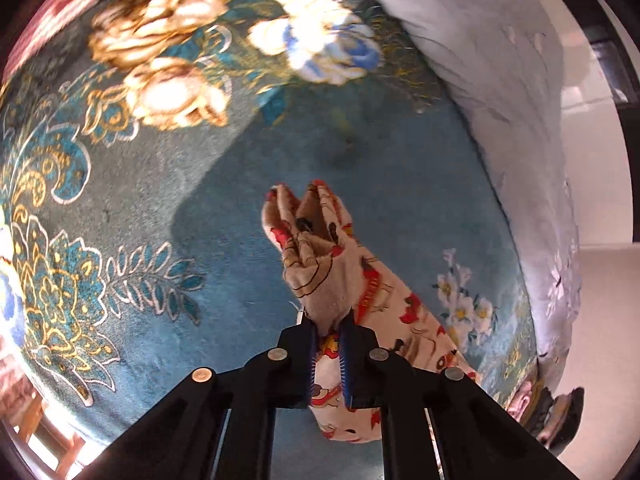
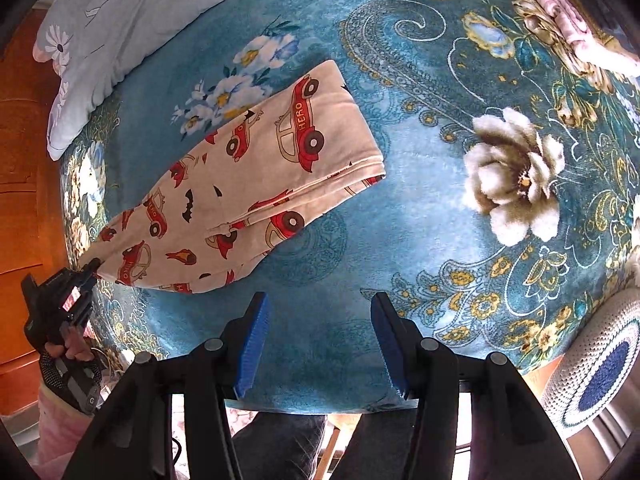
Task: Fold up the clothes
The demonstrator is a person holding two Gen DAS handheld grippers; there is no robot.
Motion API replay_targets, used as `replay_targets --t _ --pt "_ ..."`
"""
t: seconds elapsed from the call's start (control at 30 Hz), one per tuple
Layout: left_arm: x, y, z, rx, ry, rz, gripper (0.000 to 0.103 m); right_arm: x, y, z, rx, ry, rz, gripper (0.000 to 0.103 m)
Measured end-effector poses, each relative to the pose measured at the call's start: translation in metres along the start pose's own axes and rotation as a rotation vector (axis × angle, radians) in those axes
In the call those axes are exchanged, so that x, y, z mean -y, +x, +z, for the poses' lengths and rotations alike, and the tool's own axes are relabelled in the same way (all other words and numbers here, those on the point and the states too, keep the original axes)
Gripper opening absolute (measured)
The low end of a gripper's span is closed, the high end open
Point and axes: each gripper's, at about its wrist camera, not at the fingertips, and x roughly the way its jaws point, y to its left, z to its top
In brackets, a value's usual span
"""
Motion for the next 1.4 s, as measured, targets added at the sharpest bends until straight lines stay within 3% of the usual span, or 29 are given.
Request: replay_targets --t 0.1,0.2,0.3,0.43,0.6,0.77,0.9,0.93,0.97,1.03,1.2,1.3,1.4 --pt "0.090 -0.005 0.040 0.038 0.157 -0.016 0.010 0.013 -0.001 0.012 -0.004 -0.023 0.028 0.053" --pt "0.190 -0.003 0.017 0.049 0.313 -0.018 0.010 0.036 -0.003 0.021 -0.003 -0.017 0.055 0.053" --pt "0.261 0.005 -0.025 0.027 0.433 -0.014 0.010 0.066 -0.003 0.027 -0.008 -0.001 0.067 0.053" --pt "0.321 0.047 -0.079 -0.053 0.512 -0.002 0.009 0.114 -0.002 0.029 -0.023 0.053 0.074 0.053" --pt "0.354 0.115 -0.141 -0.163 0.621 0.057 0.009 0.174 -0.006 0.026 -0.031 0.129 0.063 0.053" --pt "0.360 0.165 -0.176 -0.271 0.650 0.158 0.010 0.211 -0.007 0.027 -0.039 0.175 0.050 0.053" --pt "0.354 0.173 -0.181 -0.331 0.607 0.165 0.016 0.212 -0.002 0.035 -0.049 0.167 0.052 0.054" --pt "0.351 0.173 -0.181 -0.347 0.594 0.158 0.023 0.209 0.001 0.038 -0.053 0.158 0.055 0.053" --pt "0.347 0.170 -0.180 -0.367 0.577 0.141 0.042 0.204 0.003 0.042 -0.057 0.146 0.060 0.054" --pt "0.337 0.164 -0.174 -0.387 0.541 0.098 0.055 0.189 0.009 0.049 -0.063 0.110 0.072 0.054" --pt "0.298 0.130 -0.145 -0.330 0.439 0.067 0.060 0.138 0.026 0.071 -0.081 -0.004 0.114 0.054" --pt "0.261 0.111 -0.124 -0.264 0.359 0.140 0.062 0.105 0.038 0.087 -0.092 -0.083 0.131 0.054" --pt "0.221 0.106 -0.110 -0.244 0.290 0.233 0.062 0.074 0.050 0.106 -0.083 -0.149 0.133 0.061"
